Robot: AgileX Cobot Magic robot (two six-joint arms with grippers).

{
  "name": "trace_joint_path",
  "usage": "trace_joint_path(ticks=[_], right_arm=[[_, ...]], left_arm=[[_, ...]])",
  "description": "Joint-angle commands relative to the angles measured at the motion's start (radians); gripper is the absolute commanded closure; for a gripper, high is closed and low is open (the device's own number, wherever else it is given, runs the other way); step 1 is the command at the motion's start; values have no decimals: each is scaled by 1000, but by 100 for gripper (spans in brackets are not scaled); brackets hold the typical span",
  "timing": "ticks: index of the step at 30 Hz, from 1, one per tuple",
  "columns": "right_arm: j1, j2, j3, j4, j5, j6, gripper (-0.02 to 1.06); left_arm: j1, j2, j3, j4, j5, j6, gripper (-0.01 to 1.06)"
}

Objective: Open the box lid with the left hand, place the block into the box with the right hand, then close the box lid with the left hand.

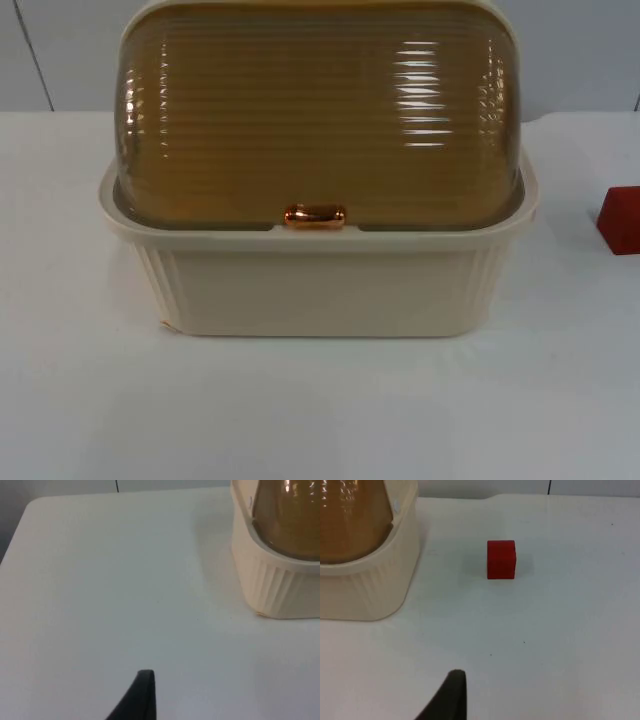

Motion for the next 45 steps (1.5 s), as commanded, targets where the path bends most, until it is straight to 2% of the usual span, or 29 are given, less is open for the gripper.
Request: trace_joint_path(ticks=[1,10,15,27,32,35,36,42,43,45], right_arm=[[-5,4,-21,1,-13,0,-1],[-5,250,-156,1,-53,0,-1],[-5,477,-236,37,-115,0,-1],[-5,802,-257,45,-213,-12,-1],[-5,888,-257,43,-220,-19,-1],[-5,928,-257,43,-220,-19,-1],[-5,928,-257,43,-220,-19,-1],[-5,950,-257,36,-220,-19,-1],[-5,950,-257,36,-220,-19,-1],[-5,950,-257,20,-220,-19,-1]], left_arm=[[3,10,-8,-15,-22,-2,5],[3,205,-67,-69,-79,-5,5],[3,374,-101,-146,-170,0,5],[3,630,-173,-146,-238,11,5],[3,727,-175,-182,-252,80,5],[3,830,-175,-323,-254,221,17],[3,830,-175,-323,-254,221,17],[-1,1040,-287,-556,-192,520,67],[-1,1040,-287,-556,-192,520,67],[-21,1101,-336,-586,-172,574,85]])
